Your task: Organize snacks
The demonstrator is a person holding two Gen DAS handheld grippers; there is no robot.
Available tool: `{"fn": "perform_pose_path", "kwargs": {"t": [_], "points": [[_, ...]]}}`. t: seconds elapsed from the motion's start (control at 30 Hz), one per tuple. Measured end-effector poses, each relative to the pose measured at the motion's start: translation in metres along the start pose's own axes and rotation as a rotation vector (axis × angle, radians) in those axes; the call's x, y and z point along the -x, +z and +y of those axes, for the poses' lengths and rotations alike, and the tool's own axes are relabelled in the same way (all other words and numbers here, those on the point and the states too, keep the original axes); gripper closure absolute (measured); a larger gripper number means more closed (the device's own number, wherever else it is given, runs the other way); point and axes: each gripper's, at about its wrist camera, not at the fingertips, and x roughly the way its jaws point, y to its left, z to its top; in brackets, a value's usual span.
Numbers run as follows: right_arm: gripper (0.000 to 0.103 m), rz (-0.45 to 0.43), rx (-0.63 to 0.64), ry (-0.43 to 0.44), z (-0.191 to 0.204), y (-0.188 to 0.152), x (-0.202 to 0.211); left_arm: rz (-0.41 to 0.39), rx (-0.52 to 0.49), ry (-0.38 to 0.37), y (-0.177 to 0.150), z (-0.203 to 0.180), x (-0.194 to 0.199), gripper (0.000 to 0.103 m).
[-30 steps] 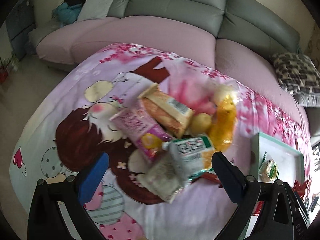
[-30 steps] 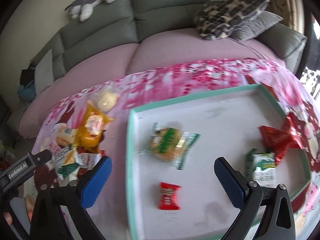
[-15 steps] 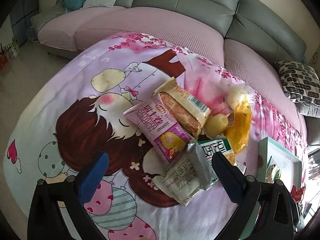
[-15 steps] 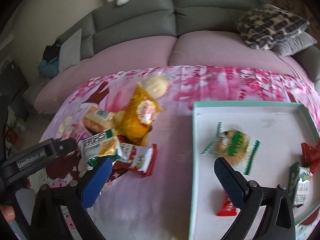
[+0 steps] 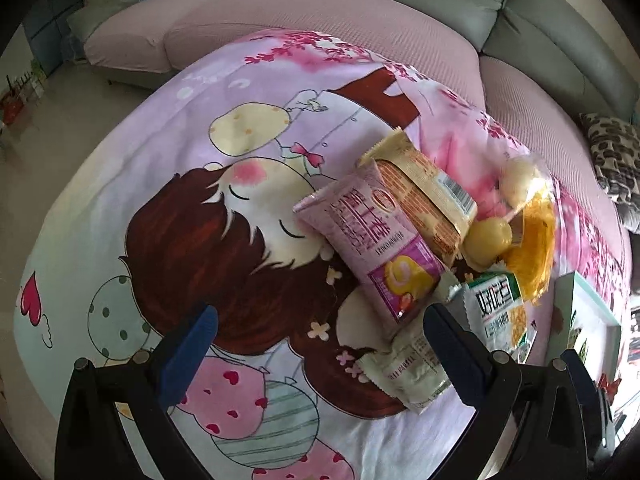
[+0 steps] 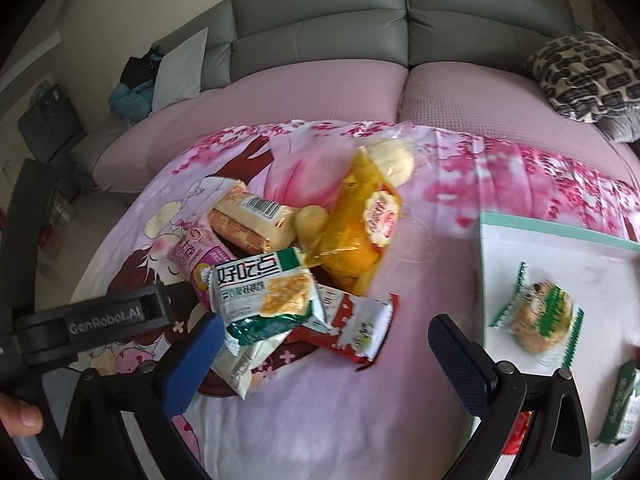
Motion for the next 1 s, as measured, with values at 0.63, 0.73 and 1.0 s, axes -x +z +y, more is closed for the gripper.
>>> {"fn": "perform_pose_path", "kwargs": {"t": [0.63,0.73,1.0], "points": [[0.000,0.051,0.056,0.013,0.021,0.010,-0.038,0.069,0.096,-0.021,0.006,0.011,-0.021,0.001],[0.000,0.050,0.070,0.002,0.023,0.009,-0.040,0.076,0.094,-0.022,0.006,0.009,-0.023,0.001],[0.027,0.045,0.075,0.045,0.026,0.008,-0.037,0.080,0.085,-0.017,0.007,0.005,-0.026,0.001]]}}
